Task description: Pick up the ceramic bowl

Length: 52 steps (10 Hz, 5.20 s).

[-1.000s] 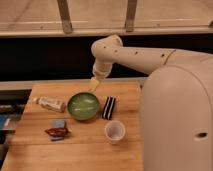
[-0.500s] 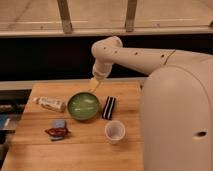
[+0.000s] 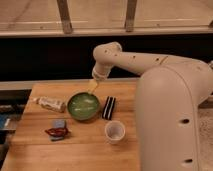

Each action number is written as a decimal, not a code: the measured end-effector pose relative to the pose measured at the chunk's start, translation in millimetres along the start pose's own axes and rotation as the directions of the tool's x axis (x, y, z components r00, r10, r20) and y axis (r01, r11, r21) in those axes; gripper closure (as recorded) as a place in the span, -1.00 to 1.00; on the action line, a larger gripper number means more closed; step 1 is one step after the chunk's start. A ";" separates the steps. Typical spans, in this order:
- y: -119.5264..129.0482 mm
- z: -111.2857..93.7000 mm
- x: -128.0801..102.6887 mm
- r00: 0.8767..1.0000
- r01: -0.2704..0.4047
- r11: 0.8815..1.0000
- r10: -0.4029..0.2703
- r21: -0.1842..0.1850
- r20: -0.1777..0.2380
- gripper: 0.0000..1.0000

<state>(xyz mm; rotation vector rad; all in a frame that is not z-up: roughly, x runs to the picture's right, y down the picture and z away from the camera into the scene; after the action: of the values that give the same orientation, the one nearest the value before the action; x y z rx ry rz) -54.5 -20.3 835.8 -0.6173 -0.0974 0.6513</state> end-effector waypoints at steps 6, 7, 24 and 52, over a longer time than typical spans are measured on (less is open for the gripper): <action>-2.3 39.8 -11.1 1.000 0.023 0.998 -0.024 -0.055 -0.013 -0.60; -2.4 46.2 -11.4 0.999 0.025 0.998 -0.026 -0.062 -0.019 -0.60; -4.2 95.2 6.8 0.994 -0.015 0.994 0.003 -0.106 -0.113 -0.60; -25.1 34.9 -30.7 1.000 -0.017 0.995 0.016 -0.103 -0.014 1.00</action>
<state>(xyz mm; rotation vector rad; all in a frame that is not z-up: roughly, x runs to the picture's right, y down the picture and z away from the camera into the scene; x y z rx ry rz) -75.0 -36.5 881.7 -0.7221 -0.1144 0.6614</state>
